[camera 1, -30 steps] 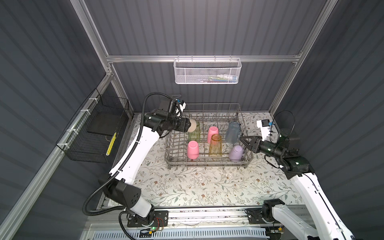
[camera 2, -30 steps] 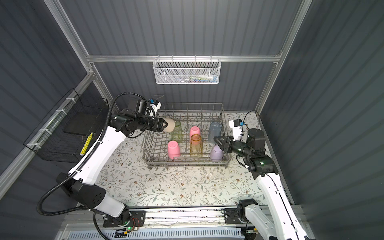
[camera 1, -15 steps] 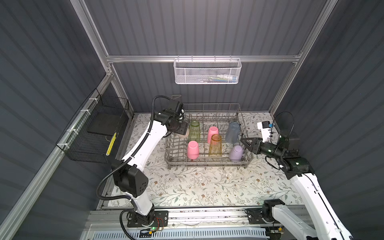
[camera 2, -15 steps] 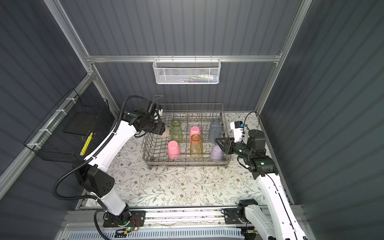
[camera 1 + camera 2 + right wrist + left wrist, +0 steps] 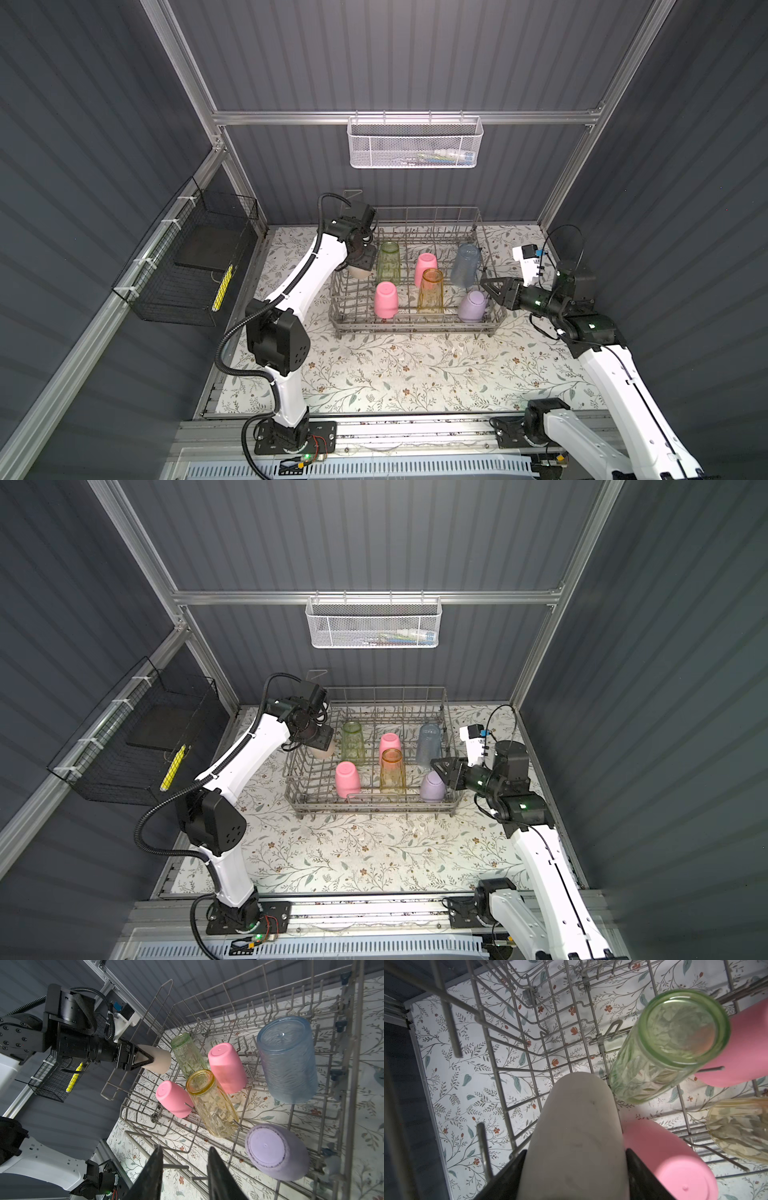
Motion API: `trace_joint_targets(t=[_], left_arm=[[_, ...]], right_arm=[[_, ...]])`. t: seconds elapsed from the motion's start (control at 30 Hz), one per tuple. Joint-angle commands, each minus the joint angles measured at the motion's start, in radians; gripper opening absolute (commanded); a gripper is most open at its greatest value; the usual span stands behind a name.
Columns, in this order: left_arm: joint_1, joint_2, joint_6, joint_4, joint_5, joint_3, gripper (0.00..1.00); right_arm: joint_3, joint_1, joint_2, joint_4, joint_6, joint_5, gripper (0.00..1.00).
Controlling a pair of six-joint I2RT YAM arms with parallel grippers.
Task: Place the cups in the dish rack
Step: 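Turn the beige cup upside down and lower it into the rack with the left gripper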
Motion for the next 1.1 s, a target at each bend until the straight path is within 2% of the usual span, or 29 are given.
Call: trace_joint_targets(t=[0.0, 0.33, 1.07], left_arm=[[-0.013, 0.021, -0.023, -0.036, -0.052, 0.033, 0.49], [-0.037, 0.101, -0.035, -0.055, -0.136, 0.07, 0.48], [-0.047, 0.196, -0.053, -0.101, -0.153, 0.125, 0.47]], right_arm=[[-0.013, -0.005, -0.009, -0.001, -0.014, 0.007, 0.38], [-0.024, -0.01, -0.015, -0.001, -0.018, 0.012, 0.38], [-0.033, -0.017, -0.002, -0.001, -0.021, 0.008, 0.38]])
